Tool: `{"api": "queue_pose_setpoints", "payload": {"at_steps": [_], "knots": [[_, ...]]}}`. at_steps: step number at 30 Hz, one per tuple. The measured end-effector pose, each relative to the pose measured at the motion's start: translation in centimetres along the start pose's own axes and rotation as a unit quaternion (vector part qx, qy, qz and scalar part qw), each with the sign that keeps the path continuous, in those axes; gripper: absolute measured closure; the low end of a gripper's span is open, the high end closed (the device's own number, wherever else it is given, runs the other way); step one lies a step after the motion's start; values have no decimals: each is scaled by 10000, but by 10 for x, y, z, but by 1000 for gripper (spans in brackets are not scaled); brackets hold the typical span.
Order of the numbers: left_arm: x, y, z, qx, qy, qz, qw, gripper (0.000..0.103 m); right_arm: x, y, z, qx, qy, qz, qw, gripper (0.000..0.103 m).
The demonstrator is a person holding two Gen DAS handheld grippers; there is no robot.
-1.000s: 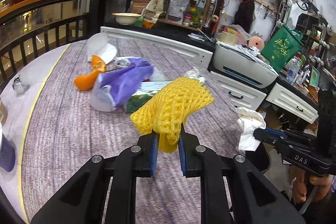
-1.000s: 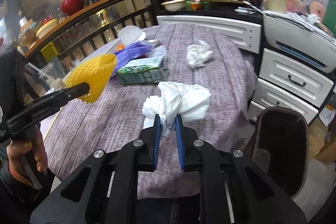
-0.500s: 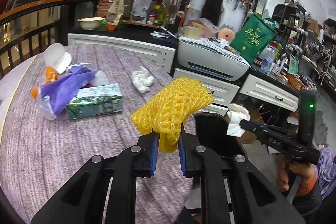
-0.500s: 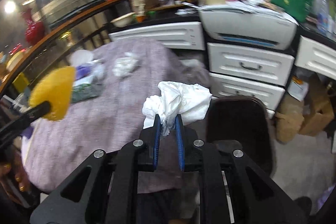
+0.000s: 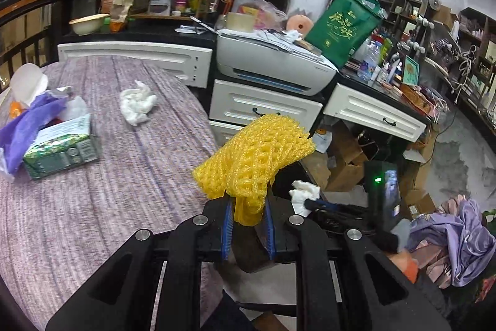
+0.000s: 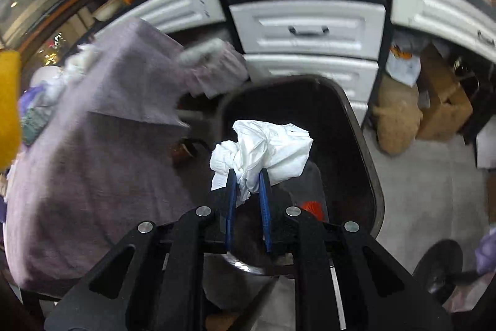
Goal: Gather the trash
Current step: 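Carry tissue into the black bin and open right tool while left tool holds the net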
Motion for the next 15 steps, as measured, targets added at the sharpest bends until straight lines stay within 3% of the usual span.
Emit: {"api": "queue_pose_setpoints", "payload": {"at_steps": [5, 7, 15], "knots": [[-16, 0, -15, -182, -73, 127, 9997, 86, -34, -14, -15, -254, -113, 353, 9990, 68], [-23, -1, -20, -240, -107, 196, 9995, 86, -38, -19, -21, -318, -173, 378, 9986, 46], [-53, -4, -40, -446, -328, 532, 9970, 86, -12, -24, -45, -653, -286, 97, 9974, 41]]}}
Point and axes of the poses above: each gripper's, at about its wrist camera, not at the fingertips, and x roughly against the way its jaws point, z to its left, y to its top, the point moved 5 cm from there along -x, roughly the way its jaws point, and after that the axes turned 4 degrees about -y, right-handed, at the moved point
